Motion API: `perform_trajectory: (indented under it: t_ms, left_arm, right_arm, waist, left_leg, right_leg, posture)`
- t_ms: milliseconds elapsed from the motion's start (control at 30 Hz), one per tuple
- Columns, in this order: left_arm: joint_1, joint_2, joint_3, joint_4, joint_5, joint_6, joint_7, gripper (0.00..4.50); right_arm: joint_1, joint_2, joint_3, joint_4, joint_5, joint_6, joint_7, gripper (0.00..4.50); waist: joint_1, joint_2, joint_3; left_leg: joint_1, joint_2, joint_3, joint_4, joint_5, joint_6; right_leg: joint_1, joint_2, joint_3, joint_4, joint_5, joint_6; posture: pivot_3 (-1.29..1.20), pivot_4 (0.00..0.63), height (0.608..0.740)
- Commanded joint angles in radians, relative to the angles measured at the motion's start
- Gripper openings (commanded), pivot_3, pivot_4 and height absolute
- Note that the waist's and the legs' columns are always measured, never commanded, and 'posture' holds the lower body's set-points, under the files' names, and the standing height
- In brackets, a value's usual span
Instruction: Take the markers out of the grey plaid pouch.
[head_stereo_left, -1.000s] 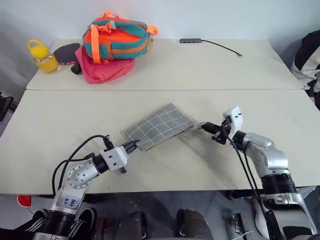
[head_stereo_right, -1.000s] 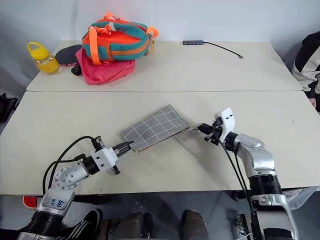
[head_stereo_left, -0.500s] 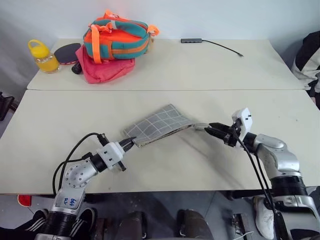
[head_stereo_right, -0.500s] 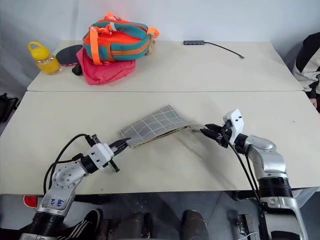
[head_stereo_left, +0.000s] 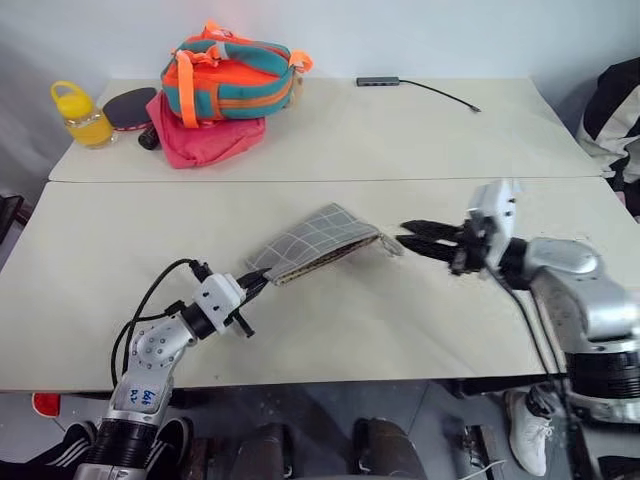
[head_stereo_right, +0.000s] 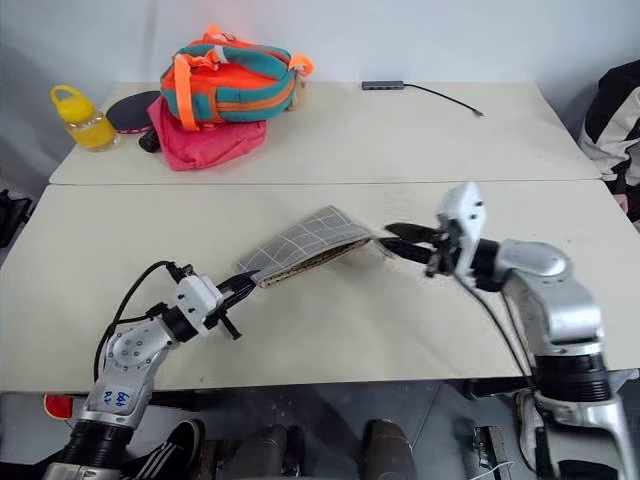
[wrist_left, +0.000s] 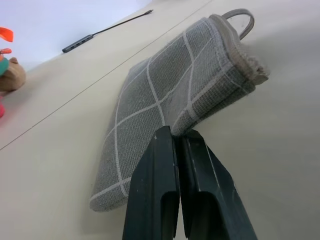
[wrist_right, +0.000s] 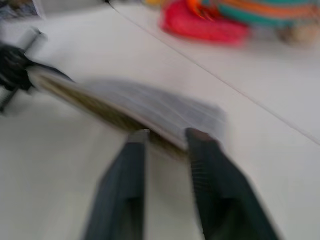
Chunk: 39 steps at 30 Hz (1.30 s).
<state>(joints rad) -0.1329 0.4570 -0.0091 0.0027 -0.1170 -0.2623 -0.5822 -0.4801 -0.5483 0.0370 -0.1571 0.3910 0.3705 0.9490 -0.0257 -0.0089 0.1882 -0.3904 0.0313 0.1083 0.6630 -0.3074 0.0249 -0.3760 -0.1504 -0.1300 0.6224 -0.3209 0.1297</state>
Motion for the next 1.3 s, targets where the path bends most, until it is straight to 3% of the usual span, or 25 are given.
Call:
perform_trajectory:
  t_ms: [33, 133, 600, 867, 1000, 1300]
  left_arm:
    - [-0.005, -0.009, 0.002, -0.057, -0.021, 0.006, -0.005, 0.0]
    - [-0.002, -0.014, 0.002, -0.069, -0.019, 0.014, -0.006, 0.0]
    - [0.016, -0.05, -0.032, -0.105, -0.023, 0.029, -0.026, 0.0]
    - [-0.005, -0.042, -0.039, -0.122, -0.051, 0.068, -0.075, 0.0]
    - [-0.002, -0.038, -0.039, -0.127, -0.047, 0.073, -0.084, 0.0]
    - [-0.013, -0.046, -0.039, -0.123, -0.043, 0.073, -0.078, 0.0]
  right_arm:
    - [0.0, 0.044, 0.091, -0.002, -0.154, -0.144, -0.088, 0.03]
    - [0.003, 0.059, 0.151, 0.057, -0.265, -0.24, -0.135, 0.03]
    - [-0.045, 0.092, 0.209, 0.219, -0.415, -0.409, -0.163, 0.03]
    - [-0.081, 0.078, 0.214, 0.216, -0.463, -0.436, -0.166, 0.03]
    - [-0.102, 0.035, 0.232, 0.207, -0.512, -0.481, -0.134, 0.84]
    - [-0.108, 0.017, 0.252, 0.244, -0.576, -0.542, -0.132, 4.03]
  waist:
    - [0.002, 0.0, 0.0]
    - [0.016, 0.0, 0.0]
    - [0.021, 0.0, 0.0]
    - [0.021, 0.0, 0.0]
    - [0.021, 0.0, 0.0]
    - [0.02, 0.0, 0.0]
  left_leg:
    - [0.0, 0.0, 0.0, 0.0, 0.0, 0.0]
    - [-0.001, -0.002, 0.0, 0.001, 0.0, 0.0]
    - [0.0, -0.001, 0.001, 0.002, 0.0, 0.001]
    - [0.0, -0.001, 0.001, 0.002, 0.0, 0.001]
    - [0.0, -0.001, 0.001, 0.002, 0.0, 0.001]
    - [0.0, -0.001, 0.001, 0.002, 0.0, 0.001]
  right_leg:
    - [0.0, 0.0, 0.0, 0.0, 0.0, 0.0]
    - [0.0, -0.001, 0.0, 0.0, 0.001, 0.001]
    - [0.0, 0.001, 0.001, 0.0, 0.001, 0.002]
    - [0.0, 0.001, 0.001, 0.0, 0.001, 0.002]
    - [0.0, 0.001, 0.001, 0.0, 0.001, 0.002]
    - [0.0, 0.001, 0.001, 0.0, 0.001, 0.002]
  posture:
    - [0.0, 0.15, 0.74]
    - [0.0, 0.15, 0.74]
    - [0.0, 0.15, 0.74]
    - [0.0, 0.15, 0.74]
    - [0.0, 0.15, 0.74]
    - [0.0, 0.15, 0.74]
